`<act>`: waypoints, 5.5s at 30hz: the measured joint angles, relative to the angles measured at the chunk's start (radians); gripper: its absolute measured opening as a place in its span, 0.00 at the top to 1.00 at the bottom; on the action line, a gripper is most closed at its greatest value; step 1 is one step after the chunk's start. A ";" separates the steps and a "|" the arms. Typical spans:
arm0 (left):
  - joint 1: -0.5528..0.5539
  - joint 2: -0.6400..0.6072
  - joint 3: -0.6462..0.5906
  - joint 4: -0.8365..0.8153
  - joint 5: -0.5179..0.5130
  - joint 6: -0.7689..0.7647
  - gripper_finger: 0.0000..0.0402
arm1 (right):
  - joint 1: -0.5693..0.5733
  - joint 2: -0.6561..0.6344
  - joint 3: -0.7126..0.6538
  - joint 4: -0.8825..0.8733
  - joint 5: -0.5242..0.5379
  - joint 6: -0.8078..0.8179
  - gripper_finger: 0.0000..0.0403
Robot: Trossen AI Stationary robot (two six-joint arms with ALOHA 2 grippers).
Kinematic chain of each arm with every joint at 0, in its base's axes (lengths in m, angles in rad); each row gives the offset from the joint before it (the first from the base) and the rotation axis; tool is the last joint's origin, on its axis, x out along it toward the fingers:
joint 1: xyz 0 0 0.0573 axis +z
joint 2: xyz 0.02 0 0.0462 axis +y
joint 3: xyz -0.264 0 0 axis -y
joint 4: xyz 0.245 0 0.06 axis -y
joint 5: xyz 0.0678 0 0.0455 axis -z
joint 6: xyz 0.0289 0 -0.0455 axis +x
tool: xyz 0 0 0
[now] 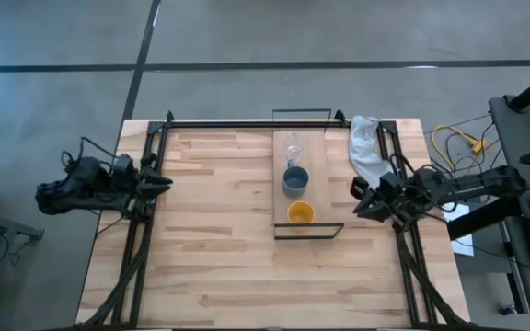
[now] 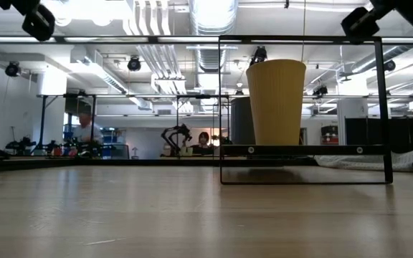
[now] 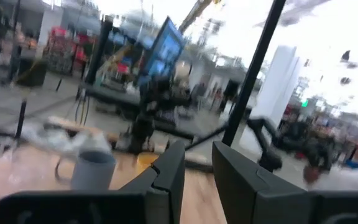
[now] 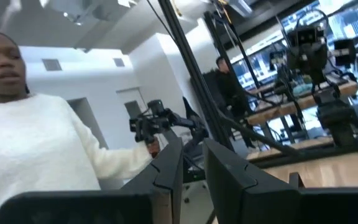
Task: Stack small to large cups/mugs on shelf
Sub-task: Return to Home Position
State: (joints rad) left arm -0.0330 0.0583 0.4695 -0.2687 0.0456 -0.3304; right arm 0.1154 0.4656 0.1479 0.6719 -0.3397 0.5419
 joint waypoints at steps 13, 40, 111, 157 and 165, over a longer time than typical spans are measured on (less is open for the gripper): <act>0.000 -0.026 -0.055 0.018 -0.053 0.032 0.83 | 0.000 -0.162 -0.113 -0.001 0.001 -0.027 0.85; 0.000 -0.033 -0.430 0.365 -0.078 -0.056 0.83 | 0.000 -0.288 -0.139 -0.112 0.030 -0.104 0.85; 0.000 0.000 -0.463 0.332 -0.076 -0.103 0.83 | 0.000 -0.286 -0.138 -0.512 0.063 -0.176 0.85; 0.000 0.000 -0.463 0.332 -0.076 -0.103 0.83 | 0.000 -0.286 -0.138 -0.512 0.063 -0.176 0.85; 0.000 0.000 -0.463 0.332 -0.076 -0.103 0.83 | 0.000 -0.286 -0.138 -0.512 0.063 -0.176 0.85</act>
State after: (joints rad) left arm -0.0330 0.0579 0.0067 0.0635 -0.0303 -0.4332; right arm 0.1151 0.1796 0.0097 0.1604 -0.2768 0.3656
